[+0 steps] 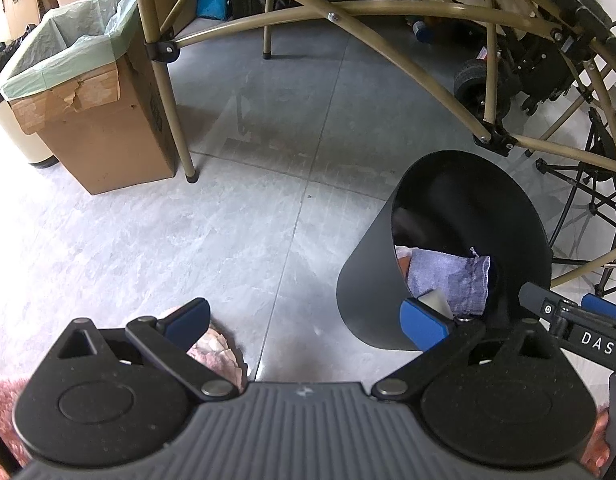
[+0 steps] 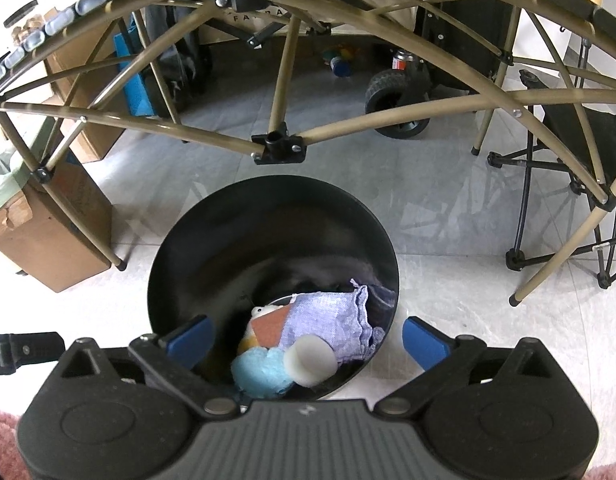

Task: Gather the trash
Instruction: 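Raise both tools back up toward the table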

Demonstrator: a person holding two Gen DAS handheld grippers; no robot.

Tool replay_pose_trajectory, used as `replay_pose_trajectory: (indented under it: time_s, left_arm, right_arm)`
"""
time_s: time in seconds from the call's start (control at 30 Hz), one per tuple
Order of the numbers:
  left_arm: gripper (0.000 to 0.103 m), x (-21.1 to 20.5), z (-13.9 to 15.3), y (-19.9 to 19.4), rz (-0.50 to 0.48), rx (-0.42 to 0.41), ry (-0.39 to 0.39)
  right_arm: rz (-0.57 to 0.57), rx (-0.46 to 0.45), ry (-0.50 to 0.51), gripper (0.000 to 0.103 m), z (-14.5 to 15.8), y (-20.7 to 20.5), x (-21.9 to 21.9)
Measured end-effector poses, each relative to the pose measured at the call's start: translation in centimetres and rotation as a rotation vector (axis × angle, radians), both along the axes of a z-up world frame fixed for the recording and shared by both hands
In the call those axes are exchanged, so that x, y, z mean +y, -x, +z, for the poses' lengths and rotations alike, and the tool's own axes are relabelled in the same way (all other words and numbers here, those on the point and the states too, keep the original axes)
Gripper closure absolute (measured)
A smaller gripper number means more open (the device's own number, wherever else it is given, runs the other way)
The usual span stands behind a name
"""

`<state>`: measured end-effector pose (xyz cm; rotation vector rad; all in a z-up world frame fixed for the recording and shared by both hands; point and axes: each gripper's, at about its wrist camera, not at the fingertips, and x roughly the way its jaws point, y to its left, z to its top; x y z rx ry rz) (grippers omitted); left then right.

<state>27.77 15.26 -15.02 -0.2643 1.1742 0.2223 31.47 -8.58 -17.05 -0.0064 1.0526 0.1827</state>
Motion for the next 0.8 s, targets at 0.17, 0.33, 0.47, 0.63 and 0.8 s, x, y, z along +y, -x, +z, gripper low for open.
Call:
replay_pose_trajectory:
  time_s: [0.17, 0.33, 0.47, 0.63, 0.8]
  left_arm:
    - [0.000, -0.2, 0.6, 0.2, -0.010, -0.026, -0.002]
    - [0.000, -0.9, 1.8, 0.7, -0.034, -0.083, -0.005]
    - [0.000, -1.4, 2.7, 1.1, -0.046, -0.124, -0.012]
    - [0.000, -1.7, 4.1, 1.5, -0.050, -0.175, -0.023]
    - [0.000, -2.1, 6.4, 2.0, -0.058, -0.240, 0.000]
  right_arm:
    - [0.002, -0.011, -0.006, 0.001, 0.4, 0.2, 0.0]
    - [0.005, -0.028, -0.017, 0.001, 1.0, 0.5, -0.3]
    - [0.005, -0.058, -0.030, 0.001, 2.0, 1.0, -0.7]
    - [0.006, -0.110, -0.040, 0.001, 3.7, 1.8, -1.3]
    - [-0.007, -0.154, -0.090, 0.001, 5.7, 2.4, -2.4]
